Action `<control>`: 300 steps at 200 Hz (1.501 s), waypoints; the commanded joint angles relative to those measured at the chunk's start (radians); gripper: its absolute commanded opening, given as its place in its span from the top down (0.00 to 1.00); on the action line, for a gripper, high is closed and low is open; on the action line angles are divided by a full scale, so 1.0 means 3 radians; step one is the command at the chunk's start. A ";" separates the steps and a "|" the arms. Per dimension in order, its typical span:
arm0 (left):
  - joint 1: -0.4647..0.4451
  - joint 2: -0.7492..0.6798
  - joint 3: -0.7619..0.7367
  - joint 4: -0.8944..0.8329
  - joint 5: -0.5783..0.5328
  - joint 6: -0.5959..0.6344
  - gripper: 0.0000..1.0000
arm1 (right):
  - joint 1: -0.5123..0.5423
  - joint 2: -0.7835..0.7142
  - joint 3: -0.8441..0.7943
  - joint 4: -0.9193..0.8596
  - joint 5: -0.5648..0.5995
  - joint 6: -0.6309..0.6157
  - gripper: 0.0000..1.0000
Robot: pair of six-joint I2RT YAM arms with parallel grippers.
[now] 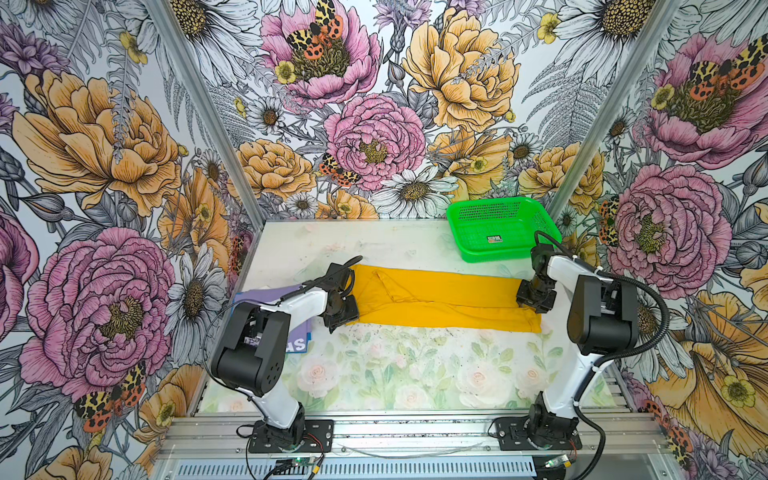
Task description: Fold and stack the t-shirts
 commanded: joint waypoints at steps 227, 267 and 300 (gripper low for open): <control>0.0383 0.2038 0.3594 -0.1032 0.0249 0.0942 0.07 | 0.3294 -0.2797 -0.2075 0.0257 -0.0543 0.2095 0.15; 0.0082 0.1022 0.1949 -0.0552 0.0256 0.0585 0.06 | 0.2852 -0.2348 -0.1926 0.0153 -0.0254 0.1573 0.15; -0.0298 0.0715 0.1248 -0.0148 0.0282 0.0311 0.11 | 0.2605 -0.2208 -0.1905 0.0076 0.0000 0.1298 0.16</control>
